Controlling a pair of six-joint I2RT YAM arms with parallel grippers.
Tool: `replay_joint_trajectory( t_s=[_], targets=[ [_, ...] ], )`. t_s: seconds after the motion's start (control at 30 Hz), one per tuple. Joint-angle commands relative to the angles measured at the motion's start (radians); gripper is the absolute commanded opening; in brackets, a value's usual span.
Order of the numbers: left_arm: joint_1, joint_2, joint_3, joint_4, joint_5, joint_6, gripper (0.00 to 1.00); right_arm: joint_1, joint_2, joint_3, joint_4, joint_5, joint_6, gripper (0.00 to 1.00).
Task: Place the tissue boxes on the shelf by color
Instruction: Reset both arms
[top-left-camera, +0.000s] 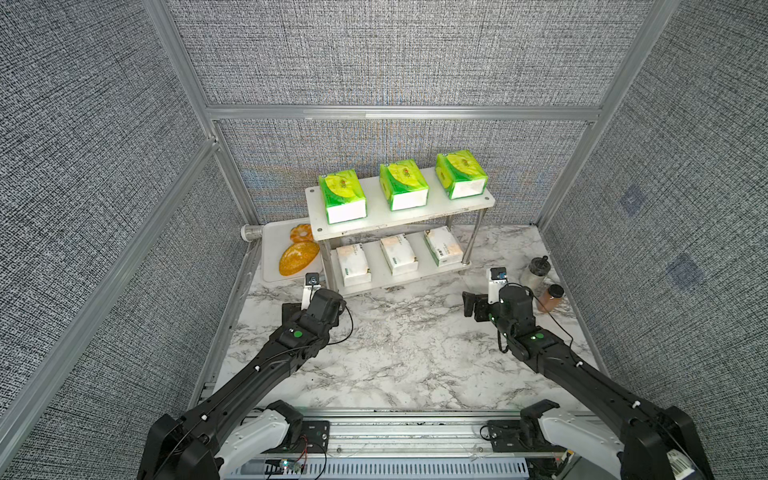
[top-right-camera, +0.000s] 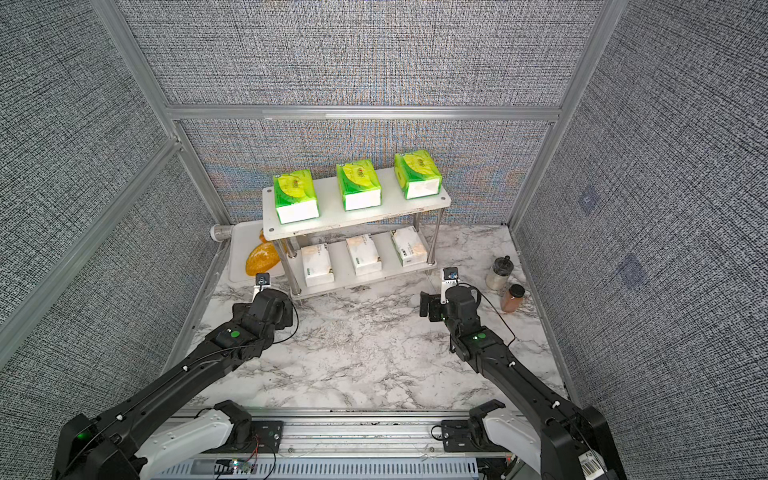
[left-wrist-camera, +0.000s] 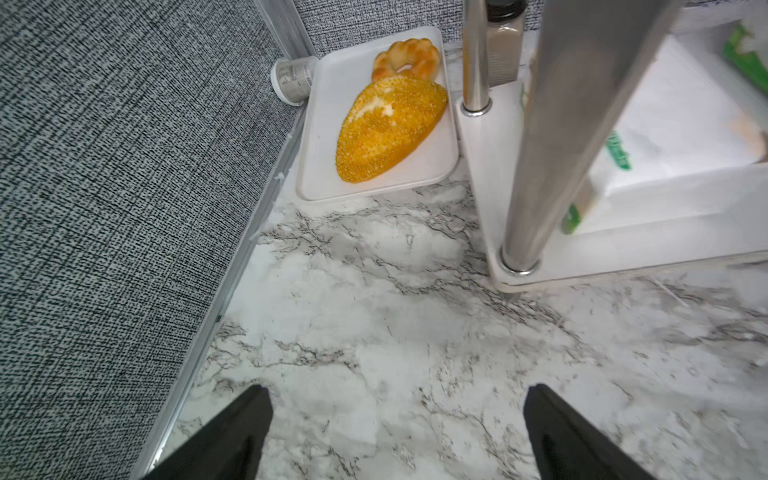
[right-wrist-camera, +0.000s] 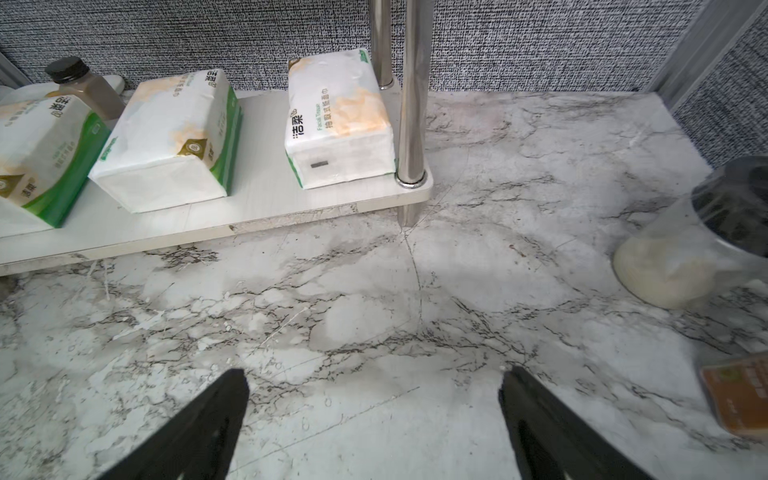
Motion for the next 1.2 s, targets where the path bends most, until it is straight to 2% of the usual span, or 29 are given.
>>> replay_joint_trajectory(
  t_s=[0.0, 0.07, 0.1, 0.2, 0.27, 0.4, 0.63, 0.73, 0.93, 1.07, 1.17],
  targets=[
    [0.109, 0.031, -0.068, 0.303, -0.005, 0.184, 1.00, 0.000, -0.027, -0.042, 0.105, 0.066, -0.058, 0.99],
    [0.210, 0.096, -0.081, 0.366, 0.054, 0.171, 0.99, -0.003, -0.041, -0.071, 0.137, 0.077, -0.072, 0.99],
    [0.233, 0.122, -0.078, 0.385, 0.066, 0.178, 0.99, -0.004, -0.044, -0.082, 0.150, 0.086, -0.073, 0.99],
    [0.256, 0.182, -0.103, 0.535, 0.085, 0.214, 0.99, -0.022, -0.053, -0.132, 0.200, 0.099, -0.079, 0.99],
    [0.268, 0.216, -0.139, 0.663, 0.139, 0.242, 0.99, -0.035, -0.054, -0.158, 0.227, 0.099, -0.077, 0.99],
    [0.304, 0.286, -0.174, 0.791, 0.245, 0.288, 0.99, -0.067, -0.060, -0.181, 0.255, 0.092, -0.088, 0.99],
    [0.423, 0.344, -0.183, 0.925, 0.483, 0.320, 0.97, -0.150, -0.023, -0.230, 0.380, 0.058, -0.139, 0.99],
    [0.459, 0.375, -0.179, 0.968, 0.573, 0.341, 0.97, -0.185, -0.020, -0.293, 0.511, 0.038, -0.147, 0.99],
    [0.487, 0.492, -0.189, 1.087, 0.618, 0.335, 0.97, -0.234, 0.037, -0.356, 0.700, -0.001, -0.200, 0.99],
    [0.493, 0.490, -0.190, 1.087, 0.621, 0.331, 0.98, -0.250, 0.161, -0.393, 0.964, -0.039, -0.209, 0.99],
    [0.494, 0.490, -0.190, 1.088, 0.617, 0.331, 0.99, -0.251, 0.276, -0.346, 1.018, -0.026, -0.254, 0.99]
  ],
)
